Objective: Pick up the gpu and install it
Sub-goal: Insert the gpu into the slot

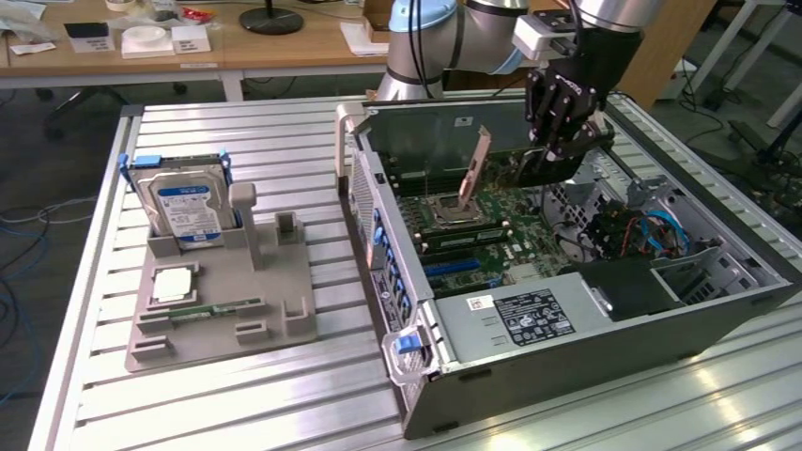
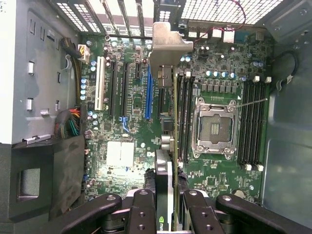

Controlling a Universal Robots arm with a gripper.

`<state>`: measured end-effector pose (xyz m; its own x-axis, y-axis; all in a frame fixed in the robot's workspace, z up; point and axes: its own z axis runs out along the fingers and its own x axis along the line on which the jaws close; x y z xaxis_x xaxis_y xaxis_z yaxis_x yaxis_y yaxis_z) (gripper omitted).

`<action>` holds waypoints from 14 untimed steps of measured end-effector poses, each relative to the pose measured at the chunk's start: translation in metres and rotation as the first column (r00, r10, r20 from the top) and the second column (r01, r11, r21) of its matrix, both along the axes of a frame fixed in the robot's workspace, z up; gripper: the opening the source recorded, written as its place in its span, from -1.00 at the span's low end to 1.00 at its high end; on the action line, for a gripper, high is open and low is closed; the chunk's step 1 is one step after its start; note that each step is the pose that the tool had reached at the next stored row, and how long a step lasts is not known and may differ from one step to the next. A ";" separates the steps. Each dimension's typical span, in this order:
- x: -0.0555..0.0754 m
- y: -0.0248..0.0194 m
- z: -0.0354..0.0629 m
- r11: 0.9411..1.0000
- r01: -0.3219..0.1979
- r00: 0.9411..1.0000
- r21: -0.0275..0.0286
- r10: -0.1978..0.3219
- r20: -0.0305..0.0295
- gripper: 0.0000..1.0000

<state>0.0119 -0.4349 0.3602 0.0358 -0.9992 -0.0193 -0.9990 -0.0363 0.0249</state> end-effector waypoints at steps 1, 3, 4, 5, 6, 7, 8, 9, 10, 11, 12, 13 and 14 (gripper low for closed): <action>0.000 0.0000 0.0000 1.000 0.000 1.000 0.000 0.000 0.000 -0.47; 0.000 0.0000 -0.0001 1.000 0.000 1.000 0.000 0.000 0.000 -0.47; 0.000 0.0000 -0.0003 1.000 0.000 1.000 0.000 0.000 0.000 -0.47; 0.000 0.0000 -0.0003 1.000 0.000 1.000 0.000 0.000 0.000 -0.47; 0.000 0.0000 -0.0003 1.000 0.000 1.000 0.000 0.000 0.000 -0.47; -0.001 0.0000 -0.0004 1.000 0.000 1.000 0.000 0.000 0.000 -0.47; -0.001 0.0000 -0.0004 1.000 0.000 1.000 0.000 0.000 0.000 -0.47; -0.001 0.0000 -0.0004 1.000 0.000 1.000 0.000 0.000 0.000 -0.47; -0.001 0.0000 -0.0006 1.000 0.000 1.000 0.000 0.000 0.000 -0.47; -0.001 0.0000 -0.0008 1.000 0.000 1.000 0.000 0.000 0.000 -0.47; -0.001 0.0000 -0.0009 1.000 0.000 1.000 0.000 0.000 0.000 -0.47; -0.001 0.0000 -0.0009 1.000 0.000 1.000 0.000 0.000 0.000 -0.47; -0.001 0.0000 -0.0009 1.000 0.000 1.000 0.000 0.000 0.000 -0.47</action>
